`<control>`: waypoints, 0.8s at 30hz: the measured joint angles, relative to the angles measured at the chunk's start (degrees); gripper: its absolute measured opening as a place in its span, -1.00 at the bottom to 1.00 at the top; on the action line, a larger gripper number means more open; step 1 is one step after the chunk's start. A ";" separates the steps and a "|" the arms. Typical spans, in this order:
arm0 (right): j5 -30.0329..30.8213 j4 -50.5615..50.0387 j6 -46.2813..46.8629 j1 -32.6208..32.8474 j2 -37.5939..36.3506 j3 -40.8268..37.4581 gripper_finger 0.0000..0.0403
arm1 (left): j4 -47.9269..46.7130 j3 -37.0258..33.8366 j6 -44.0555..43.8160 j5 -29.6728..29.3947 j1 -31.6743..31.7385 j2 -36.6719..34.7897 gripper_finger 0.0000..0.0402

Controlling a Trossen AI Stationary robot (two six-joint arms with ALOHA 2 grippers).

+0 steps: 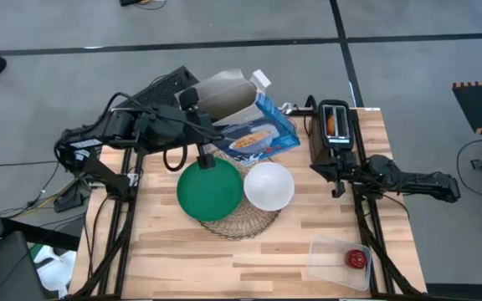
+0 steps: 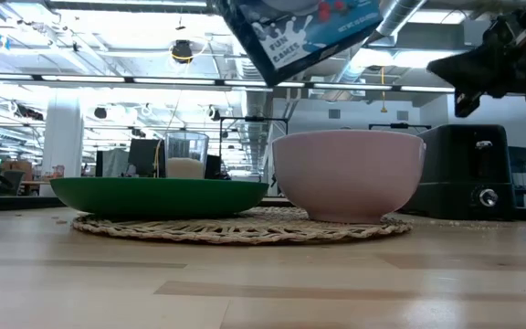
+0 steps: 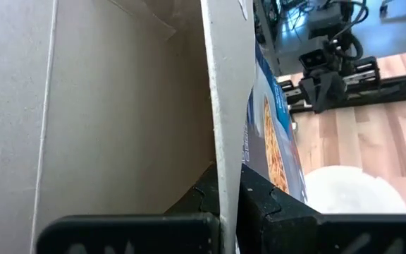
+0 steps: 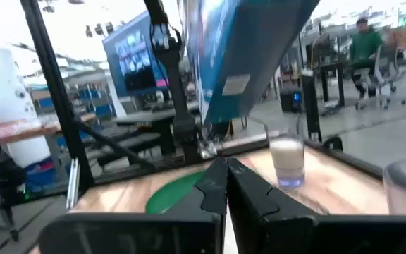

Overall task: Arrange a breakfast setting
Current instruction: Pour the cereal into the white bowl from the cereal box

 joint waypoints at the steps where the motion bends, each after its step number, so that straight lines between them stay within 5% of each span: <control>1: 0.58 0.59 -0.39 0.02 0.11 0.11 -0.80 | 0.42 0.02 0.36 0.00 -0.02 0.33 -1.00; 7: 0.24 3.84 -0.67 1.23 2.25 0.12 -0.51 | 1.39 0.00 1.01 1.28 -0.29 1.07 -1.00; 17: 3.28 11.21 -3.52 4.65 12.38 -0.07 0.48 | 4.15 0.00 2.18 1.44 -0.29 1.31 -1.00; 24: 3.78 16.74 -9.51 4.88 15.09 -0.07 0.72 | 4.98 0.00 2.80 2.93 -0.27 1.29 -1.00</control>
